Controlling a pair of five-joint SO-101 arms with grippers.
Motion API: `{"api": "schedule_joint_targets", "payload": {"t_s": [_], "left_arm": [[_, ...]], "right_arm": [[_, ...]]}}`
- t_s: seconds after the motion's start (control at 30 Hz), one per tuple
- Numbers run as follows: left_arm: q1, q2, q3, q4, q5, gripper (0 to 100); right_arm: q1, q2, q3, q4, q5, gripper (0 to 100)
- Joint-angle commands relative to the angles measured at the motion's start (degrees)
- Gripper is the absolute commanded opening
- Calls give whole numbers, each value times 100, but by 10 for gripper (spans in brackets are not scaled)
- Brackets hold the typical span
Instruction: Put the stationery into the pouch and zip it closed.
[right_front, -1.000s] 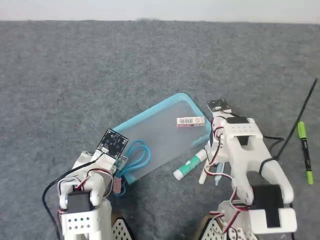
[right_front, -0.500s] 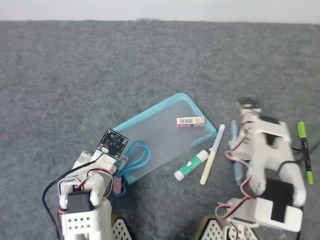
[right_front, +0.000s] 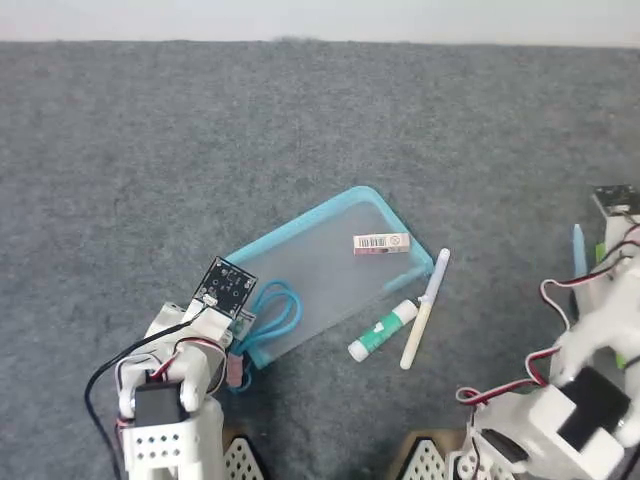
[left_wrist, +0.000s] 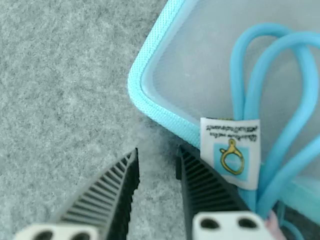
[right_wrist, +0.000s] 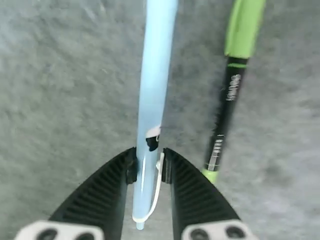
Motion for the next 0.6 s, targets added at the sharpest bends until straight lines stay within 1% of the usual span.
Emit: {"api": "schedule_joint_targets", "payload": {"t_s": [0.0,0.27,0.43,0.57], "left_arm": [[-44,-141,-40,-26,-35,112],[-44,-141,-40,-18,-35,112],[-44,-141,-40,-18,-35,112],[-44,-141,-40,-18,-35,112]], "right_arm": [[48,-66,-396,101,343,9],[75,-13,-422,-127,343,9],[75,418,-668,-136,334,13],[145,787,-967,-119,325,107]]}}
